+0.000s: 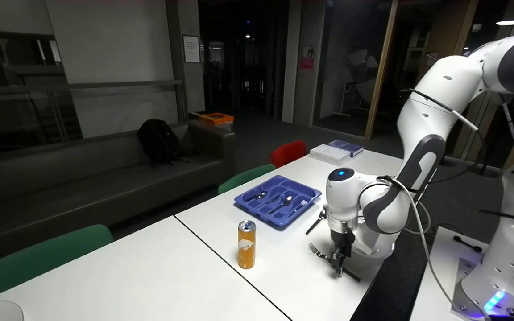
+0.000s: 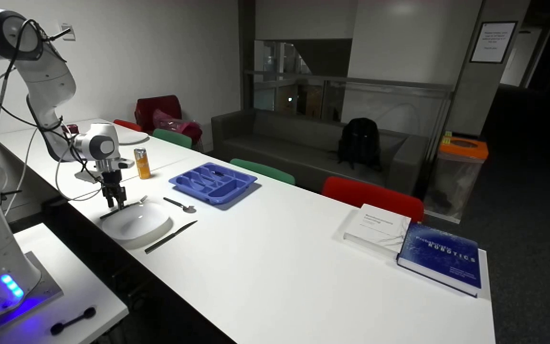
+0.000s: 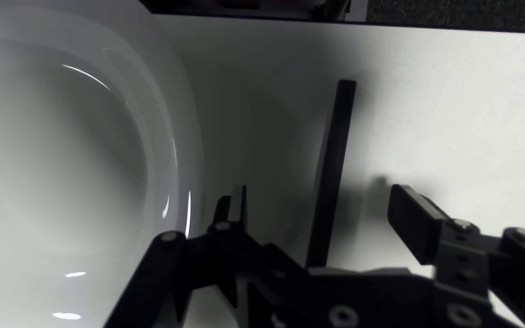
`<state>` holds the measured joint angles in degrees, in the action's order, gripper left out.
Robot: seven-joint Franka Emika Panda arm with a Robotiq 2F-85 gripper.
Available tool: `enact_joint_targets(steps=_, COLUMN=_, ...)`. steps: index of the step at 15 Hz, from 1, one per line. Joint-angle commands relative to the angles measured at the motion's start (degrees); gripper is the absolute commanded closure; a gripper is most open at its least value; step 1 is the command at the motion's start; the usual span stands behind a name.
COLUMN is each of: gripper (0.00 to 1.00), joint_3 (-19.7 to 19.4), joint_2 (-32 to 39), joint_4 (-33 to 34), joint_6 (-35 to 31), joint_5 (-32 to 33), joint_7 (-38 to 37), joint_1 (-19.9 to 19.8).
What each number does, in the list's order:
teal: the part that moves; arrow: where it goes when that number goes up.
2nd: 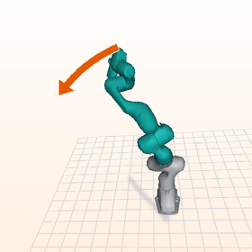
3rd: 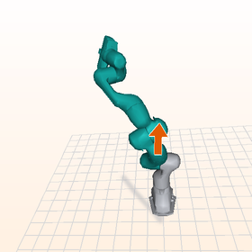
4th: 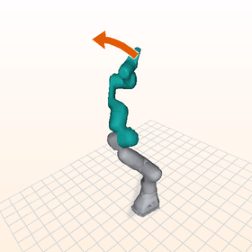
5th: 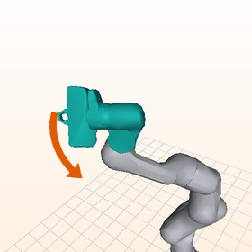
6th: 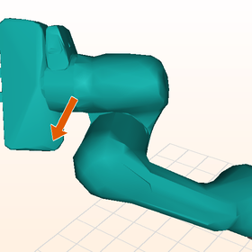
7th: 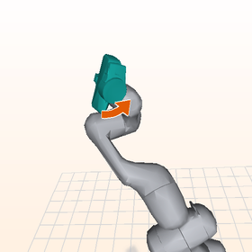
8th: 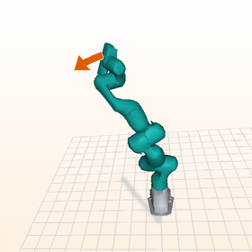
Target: Put the fork on the tray
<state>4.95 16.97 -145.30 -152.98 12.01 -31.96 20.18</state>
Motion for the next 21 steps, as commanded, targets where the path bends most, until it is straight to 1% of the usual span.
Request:
enact_joint_targets(steps=1, gripper=0.44, joint_3=0.7, joint_2=1.0, joint_4=1.7, joint_6=2.0, joint_5=-1.6, joint_7=3.5, joint_1=-0.4)
enact_joint_targets(steps=4, gripper=0.47, joint_3=0.5, joint_2=1.6, joint_4=2.1, joint_6=2.2, joint_5=-1.6, joint_7=4.1, joint_1=-0.2)
enact_joint_targets(steps=5, gripper=0.42, joint_3=0.4, joint_2=1.8, joint_4=2.2, joint_6=2.2, joint_5=-1.6, joint_7=4.2, joint_1=-0.2)
enact_joint_targets(steps=6, gripper=0.44, joint_3=0.4, joint_2=2.0, joint_4=2.4, joint_6=2.3, joint_5=-1.6, joint_7=4.4, joint_1=-0.2)
enact_joint_targets(steps=7, gripper=0.41, joint_3=0.5, joint_2=2.2, joint_4=2.5, joint_6=2.2, joint_5=-1.7, joint_7=4.8, joint_1=-0.3)
enact_joint_targets(steps=9, gripper=0.54, joint_3=0.7, joint_2=2.6, joint_4=2.9, joint_6=2.2, joint_5=-2.1, joint_7=5.9, joint_1=-0.5)
enact_joint_targets(steps=10, gripper=0.65, joint_3=0.8, joint_2=2.7, joint_4=3.0, joint_6=2.3, joint_5=-2.2, joint_7=6.5, joint_1=-0.6)
enact_joint_targets(steps=14, gripper=0.96, joint_3=0.8, joint_2=2.6, joint_4=3.1, joint_6=2.3, joint_5=-2.3, joint_7=7.8, joint_1=-0.6)
enact_joint_targets(steps=15, gripper=1.00, joint_3=0.9, joint_2=2.7, joint_4=3.2, joint_6=2.3, joint_5=-2.4, joint_7=8.2, joint_1=-0.7)
enact_joint_targets(steps=19, gripper=0.97, joint_3=0.9, joint_2=2.6, joint_4=3.6, joint_6=3.4, joint_5=-2.4, joint_7=8.3, joint_1=-0.3)
enact_joint_targets(steps=21, gripper=0.97, joint_3=1.2, joint_2=0.6, joint_4=3.2, joint_6=5.6, joint_5=-2.5, joint_7=7.0, joint_1=0.5)
